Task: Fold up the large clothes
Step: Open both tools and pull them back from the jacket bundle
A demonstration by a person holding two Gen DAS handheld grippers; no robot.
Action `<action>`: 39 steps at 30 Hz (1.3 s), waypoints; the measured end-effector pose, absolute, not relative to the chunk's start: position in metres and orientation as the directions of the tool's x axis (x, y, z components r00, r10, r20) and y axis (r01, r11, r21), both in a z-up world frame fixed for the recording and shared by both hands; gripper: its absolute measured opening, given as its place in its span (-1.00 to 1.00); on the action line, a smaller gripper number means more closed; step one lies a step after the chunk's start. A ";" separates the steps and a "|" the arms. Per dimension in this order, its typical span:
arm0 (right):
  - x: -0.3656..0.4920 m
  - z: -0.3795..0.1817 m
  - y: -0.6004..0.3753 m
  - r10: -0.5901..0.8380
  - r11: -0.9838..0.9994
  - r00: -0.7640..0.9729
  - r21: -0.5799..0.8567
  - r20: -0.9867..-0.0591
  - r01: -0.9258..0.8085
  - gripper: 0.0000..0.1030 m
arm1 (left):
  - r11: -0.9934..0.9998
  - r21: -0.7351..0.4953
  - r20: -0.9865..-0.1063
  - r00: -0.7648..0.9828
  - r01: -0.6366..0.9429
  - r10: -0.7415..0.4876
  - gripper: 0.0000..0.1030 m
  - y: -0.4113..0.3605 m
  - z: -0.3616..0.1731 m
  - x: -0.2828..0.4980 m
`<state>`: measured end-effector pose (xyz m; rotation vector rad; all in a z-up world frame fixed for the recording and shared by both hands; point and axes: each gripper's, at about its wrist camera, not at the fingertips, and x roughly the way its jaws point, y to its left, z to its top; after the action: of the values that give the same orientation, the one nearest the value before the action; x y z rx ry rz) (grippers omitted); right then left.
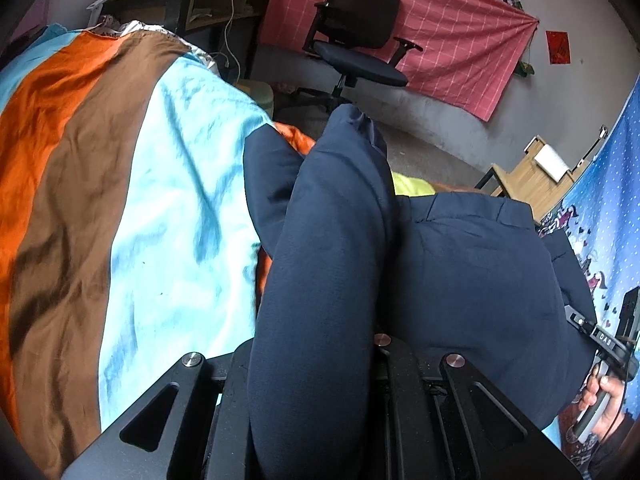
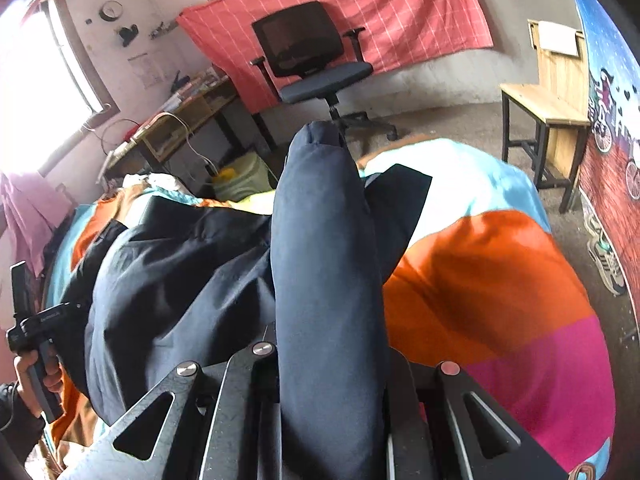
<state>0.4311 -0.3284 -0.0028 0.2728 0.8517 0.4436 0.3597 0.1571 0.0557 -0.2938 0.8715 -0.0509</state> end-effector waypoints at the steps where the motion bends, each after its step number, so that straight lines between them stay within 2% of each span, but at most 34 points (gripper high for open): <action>1: 0.431 -0.006 -0.329 0.475 0.878 0.572 0.402 -0.668 -0.259 -0.72 | 0.962 -0.265 -0.751 0.641 -0.073 -0.158 -0.74 0.157 0.052 0.359; 3: 0.434 -0.013 -0.331 0.463 0.885 0.562 0.396 -0.685 -0.246 -0.68 | 0.966 -0.245 -0.763 0.631 -0.078 -0.143 -0.65 0.156 0.046 0.357; 9: 0.435 -0.026 -0.330 0.404 0.914 0.547 0.340 -0.733 -0.219 -0.33 | 0.965 -0.232 -0.798 0.592 -0.122 -0.117 -0.24 0.158 0.036 0.354; 14: 0.435 -0.032 -0.329 0.355 0.935 0.544 0.296 -0.760 -0.196 0.11 | 0.950 -0.241 -0.815 0.573 -0.197 -0.088 0.11 0.164 0.034 0.354; 16: 0.432 -0.030 -0.329 0.322 0.947 0.566 0.264 -0.759 -0.185 0.53 | 0.945 -0.228 -0.816 0.575 -0.234 -0.055 0.32 0.168 0.036 0.354; 18: 0.429 -0.027 -0.329 0.290 0.957 0.593 0.228 -0.751 -0.178 0.68 | 0.942 -0.203 -0.804 0.595 -0.268 -0.004 0.45 0.171 0.041 0.351; 21: 0.425 -0.022 -0.328 0.271 0.963 0.619 0.203 -0.737 -0.178 0.73 | 0.935 -0.189 -0.776 0.630 -0.301 0.046 0.54 0.172 0.050 0.342; 24: 0.418 -0.017 -0.329 0.260 0.966 0.652 0.194 -0.712 -0.173 0.79 | 0.929 -0.146 -0.758 0.641 -0.341 0.116 0.82 0.169 0.059 0.332; 28: 0.402 -0.010 -0.331 0.243 0.969 0.691 0.204 -0.681 -0.140 0.94 | 0.915 -0.117 -0.693 0.692 -0.385 0.203 0.93 0.155 0.070 0.309; 30: 0.391 -0.006 -0.328 0.249 0.968 0.702 0.197 -0.667 -0.156 1.00 | 0.917 -0.102 -0.674 0.705 -0.384 0.220 0.94 0.147 0.075 0.297; 35: 0.366 0.008 -0.318 0.255 0.967 0.734 0.149 -0.629 -0.209 1.00 | 0.941 -0.065 -0.613 0.758 -0.331 0.224 0.95 0.114 0.092 0.272; 39: 0.345 0.022 -0.312 0.266 0.963 0.770 0.131 -0.580 -0.234 1.00 | 0.969 -0.025 -0.533 0.823 -0.247 0.196 0.96 0.077 0.110 0.250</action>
<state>0.3446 -0.3122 0.0217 0.0520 0.6365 0.2710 0.2501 0.0774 0.1099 -0.0939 0.5561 0.2360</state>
